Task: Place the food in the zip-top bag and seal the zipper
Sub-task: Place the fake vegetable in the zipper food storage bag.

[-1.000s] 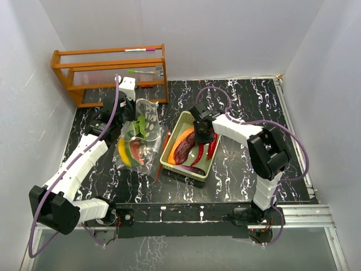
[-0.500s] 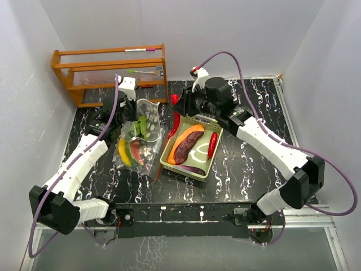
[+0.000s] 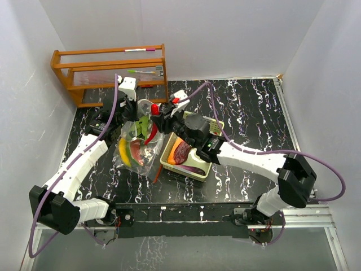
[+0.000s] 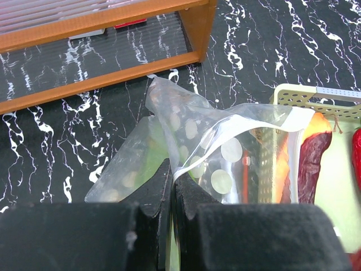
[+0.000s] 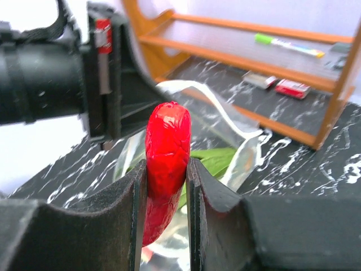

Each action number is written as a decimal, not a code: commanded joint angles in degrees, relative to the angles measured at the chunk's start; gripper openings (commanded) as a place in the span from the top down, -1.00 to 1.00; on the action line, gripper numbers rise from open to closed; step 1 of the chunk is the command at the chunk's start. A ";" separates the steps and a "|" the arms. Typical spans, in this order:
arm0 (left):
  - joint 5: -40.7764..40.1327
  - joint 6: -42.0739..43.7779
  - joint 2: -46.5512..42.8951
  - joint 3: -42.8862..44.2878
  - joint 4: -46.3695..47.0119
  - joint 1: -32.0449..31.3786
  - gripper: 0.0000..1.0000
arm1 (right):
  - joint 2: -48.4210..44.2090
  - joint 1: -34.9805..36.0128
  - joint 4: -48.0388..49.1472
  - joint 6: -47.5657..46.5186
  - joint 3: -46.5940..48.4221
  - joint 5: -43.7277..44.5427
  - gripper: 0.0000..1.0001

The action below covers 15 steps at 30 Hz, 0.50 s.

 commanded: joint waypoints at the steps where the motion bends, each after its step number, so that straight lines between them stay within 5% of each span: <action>1: 1.05 -0.50 -0.78 0.97 1.66 0.29 1.00 | 2.17 1.29 20.84 -7.29 -1.47 13.59 0.78; 11: 1.44 -0.76 -0.87 0.66 2.01 0.29 1.00 | 9.90 4.48 28.01 -19.25 1.31 21.99 0.77; 15: 1.36 -0.72 -0.87 0.71 1.84 0.29 1.00 | 12.12 5.86 27.52 -20.04 2.11 21.94 0.61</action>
